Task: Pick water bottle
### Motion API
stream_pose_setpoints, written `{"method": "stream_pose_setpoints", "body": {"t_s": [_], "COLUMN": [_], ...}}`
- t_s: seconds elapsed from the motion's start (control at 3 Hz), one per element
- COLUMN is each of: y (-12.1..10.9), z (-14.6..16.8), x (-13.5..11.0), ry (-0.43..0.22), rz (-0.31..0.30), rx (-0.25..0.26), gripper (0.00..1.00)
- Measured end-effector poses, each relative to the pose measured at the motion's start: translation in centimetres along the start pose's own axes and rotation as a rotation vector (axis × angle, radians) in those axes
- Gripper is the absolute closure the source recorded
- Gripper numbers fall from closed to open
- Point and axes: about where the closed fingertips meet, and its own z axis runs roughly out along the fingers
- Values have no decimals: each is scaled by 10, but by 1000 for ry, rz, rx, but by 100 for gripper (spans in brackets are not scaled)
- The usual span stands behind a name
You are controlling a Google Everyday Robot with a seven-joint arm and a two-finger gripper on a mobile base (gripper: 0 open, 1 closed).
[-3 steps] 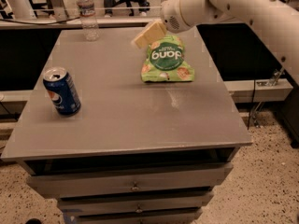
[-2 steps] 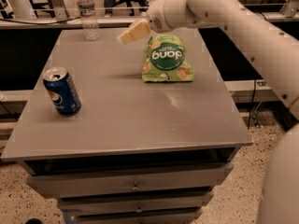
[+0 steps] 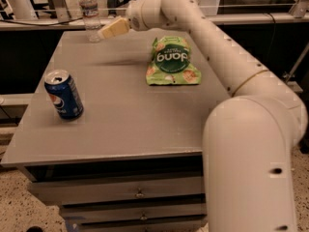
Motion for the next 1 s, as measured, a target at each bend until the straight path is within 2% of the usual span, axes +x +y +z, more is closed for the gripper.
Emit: {"method": "stream_pose_setpoints", "body": {"t_s": [0.33,0.67,1.0], "y": [-12,-13,-10], "z": [41,66,75], "x": [0,-3,-2], "ry": [-23,-21,6], "rz": [-2,-18,-35], "rx": [5,12,23], "gripper": [0,0,0]}}
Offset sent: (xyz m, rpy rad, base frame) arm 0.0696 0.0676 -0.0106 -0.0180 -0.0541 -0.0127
